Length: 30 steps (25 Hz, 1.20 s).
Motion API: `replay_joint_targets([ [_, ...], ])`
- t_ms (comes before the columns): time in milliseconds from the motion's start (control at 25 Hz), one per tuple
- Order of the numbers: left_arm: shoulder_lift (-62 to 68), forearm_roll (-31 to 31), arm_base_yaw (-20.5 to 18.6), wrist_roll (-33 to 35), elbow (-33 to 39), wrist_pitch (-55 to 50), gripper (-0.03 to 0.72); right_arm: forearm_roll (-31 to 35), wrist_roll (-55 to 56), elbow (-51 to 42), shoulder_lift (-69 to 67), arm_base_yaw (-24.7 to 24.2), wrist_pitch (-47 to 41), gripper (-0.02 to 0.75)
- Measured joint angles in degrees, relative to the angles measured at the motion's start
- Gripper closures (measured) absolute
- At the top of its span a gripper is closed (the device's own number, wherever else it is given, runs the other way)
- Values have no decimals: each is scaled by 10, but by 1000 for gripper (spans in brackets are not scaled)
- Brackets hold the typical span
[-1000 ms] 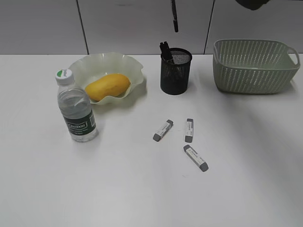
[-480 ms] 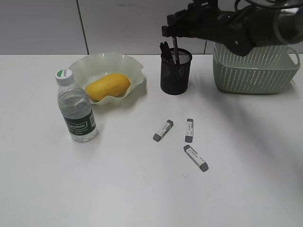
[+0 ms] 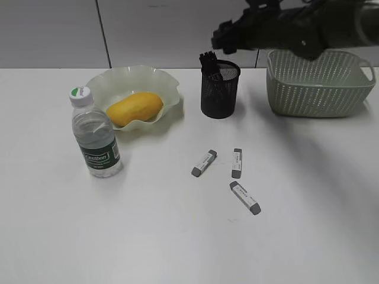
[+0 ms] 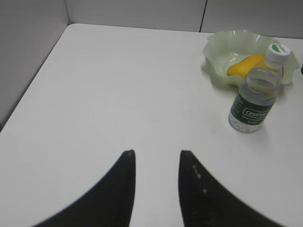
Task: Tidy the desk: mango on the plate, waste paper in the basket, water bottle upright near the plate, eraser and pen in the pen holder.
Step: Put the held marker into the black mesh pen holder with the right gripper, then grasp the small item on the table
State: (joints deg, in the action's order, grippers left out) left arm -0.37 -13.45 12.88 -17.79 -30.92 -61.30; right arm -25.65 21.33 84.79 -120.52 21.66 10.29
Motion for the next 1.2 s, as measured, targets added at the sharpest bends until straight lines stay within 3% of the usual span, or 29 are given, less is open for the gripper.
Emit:
replay_joint_targets([
  [120,0,0,0,0,0,0,453,5,0,-1,83,0,-117,220],
  [320,0,0,0,0,0,0,453,16,-68,-6,224,2,-447,239],
  [520,0,-1,0,0,0,0,453,55,-131,-100,359,2,-684,267],
  [640,0,-1,0,0,0,0,453,98,-135,-185,467,2,-746,284],
  [880,2,-1,0,2,0,0,453,149,-135,-362,711,2,-778,294],
  [1200,121,85,0,118,-20,61,454,172,-164,-508,1014,2,-784,313],
])
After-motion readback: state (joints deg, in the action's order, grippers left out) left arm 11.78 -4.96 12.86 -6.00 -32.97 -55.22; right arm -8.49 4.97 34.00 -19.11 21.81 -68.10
